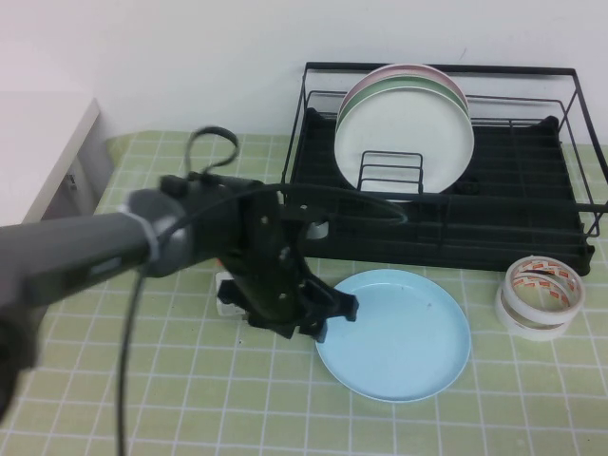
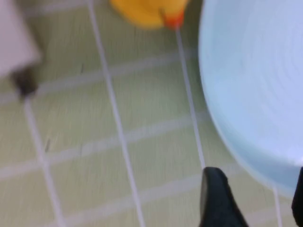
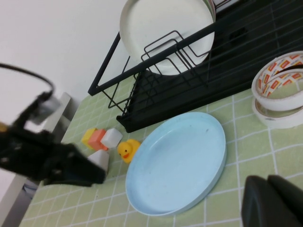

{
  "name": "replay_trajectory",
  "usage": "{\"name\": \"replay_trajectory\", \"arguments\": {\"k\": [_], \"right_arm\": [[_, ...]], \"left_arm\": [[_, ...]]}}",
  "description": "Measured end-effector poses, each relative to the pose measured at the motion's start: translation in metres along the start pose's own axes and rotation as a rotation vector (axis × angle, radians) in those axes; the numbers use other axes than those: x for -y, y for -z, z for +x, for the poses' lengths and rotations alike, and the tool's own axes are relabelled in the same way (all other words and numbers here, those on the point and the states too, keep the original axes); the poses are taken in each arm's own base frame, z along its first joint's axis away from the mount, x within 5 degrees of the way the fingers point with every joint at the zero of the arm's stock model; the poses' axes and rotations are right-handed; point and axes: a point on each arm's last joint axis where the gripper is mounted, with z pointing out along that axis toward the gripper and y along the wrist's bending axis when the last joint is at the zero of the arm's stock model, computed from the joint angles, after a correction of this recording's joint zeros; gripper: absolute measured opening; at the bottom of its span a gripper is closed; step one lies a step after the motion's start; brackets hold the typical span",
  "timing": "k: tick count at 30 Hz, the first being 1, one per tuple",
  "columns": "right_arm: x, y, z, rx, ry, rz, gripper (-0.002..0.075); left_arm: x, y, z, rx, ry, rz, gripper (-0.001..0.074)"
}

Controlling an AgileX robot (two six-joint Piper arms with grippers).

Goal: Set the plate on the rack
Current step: Pick up the plate from the table

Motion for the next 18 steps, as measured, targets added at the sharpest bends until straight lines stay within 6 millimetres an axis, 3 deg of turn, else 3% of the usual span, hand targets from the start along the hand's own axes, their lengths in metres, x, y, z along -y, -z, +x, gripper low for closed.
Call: {"name": "replay_trajectory", "arguments": {"k": [9, 18], "right_arm": [[-0.001, 0.0, 0.0, -0.003, 0.016, -0.006, -0.0002], [-0.001, 0.0, 0.0, -0.005, 0.019, -0.007, -0.0002]], "left_arm": [[-0.003, -0.06, -0.021, -0.012, 0.018, -0.009, 0.0336], [-0.002, -0.079, -0.032, -0.011, 0.043, -0.004, 0.0325]]}}
